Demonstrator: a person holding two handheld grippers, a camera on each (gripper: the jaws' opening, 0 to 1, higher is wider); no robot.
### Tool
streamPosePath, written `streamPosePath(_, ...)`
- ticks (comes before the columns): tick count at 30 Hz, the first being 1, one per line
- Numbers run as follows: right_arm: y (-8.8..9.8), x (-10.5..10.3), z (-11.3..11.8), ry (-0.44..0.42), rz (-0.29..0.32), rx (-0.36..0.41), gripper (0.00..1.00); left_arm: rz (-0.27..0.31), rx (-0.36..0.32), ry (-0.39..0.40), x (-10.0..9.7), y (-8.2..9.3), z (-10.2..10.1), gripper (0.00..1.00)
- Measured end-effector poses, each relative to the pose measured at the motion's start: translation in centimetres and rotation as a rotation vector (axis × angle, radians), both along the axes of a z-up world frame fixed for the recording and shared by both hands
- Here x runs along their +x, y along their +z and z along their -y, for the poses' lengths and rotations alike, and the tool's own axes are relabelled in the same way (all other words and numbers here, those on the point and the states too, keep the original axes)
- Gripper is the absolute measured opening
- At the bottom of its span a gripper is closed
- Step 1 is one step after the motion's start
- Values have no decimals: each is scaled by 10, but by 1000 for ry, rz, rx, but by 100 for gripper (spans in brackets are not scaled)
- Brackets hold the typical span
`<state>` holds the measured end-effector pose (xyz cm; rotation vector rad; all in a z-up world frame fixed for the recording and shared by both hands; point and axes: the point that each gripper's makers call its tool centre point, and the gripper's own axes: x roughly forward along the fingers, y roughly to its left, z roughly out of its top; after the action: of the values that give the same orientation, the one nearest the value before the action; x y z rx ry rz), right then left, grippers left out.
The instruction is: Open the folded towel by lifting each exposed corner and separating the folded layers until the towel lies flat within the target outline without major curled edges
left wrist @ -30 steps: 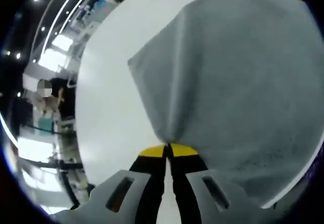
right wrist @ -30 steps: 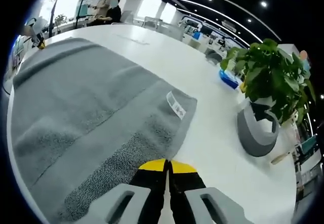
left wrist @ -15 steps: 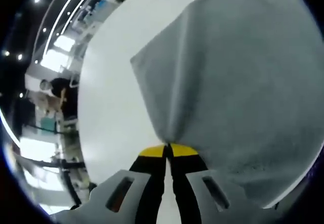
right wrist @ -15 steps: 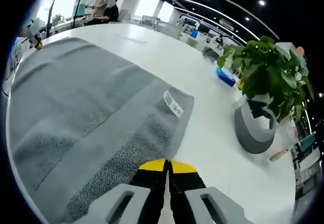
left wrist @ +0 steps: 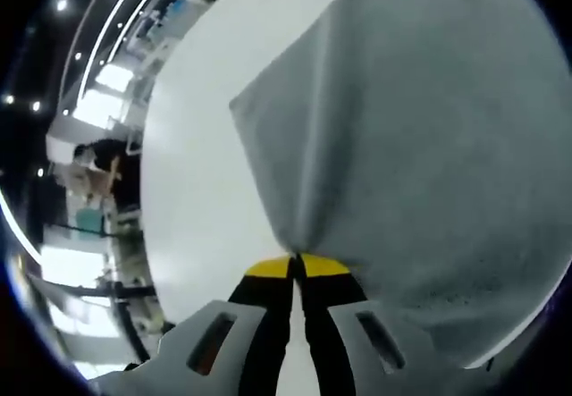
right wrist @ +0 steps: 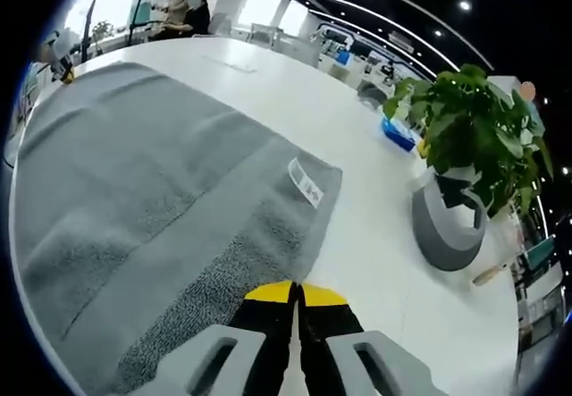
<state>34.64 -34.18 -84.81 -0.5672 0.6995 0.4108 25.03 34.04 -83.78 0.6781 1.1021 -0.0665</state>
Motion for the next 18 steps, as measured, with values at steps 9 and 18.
streamPosePath(9,0,-1,11,-37,-2,0,0,9,22,7,-2,-1,-5,2)
streamPosePath(18,-1,-1,16,-65,-16,1,0,-11,61,4,-1,-1,-5,2)
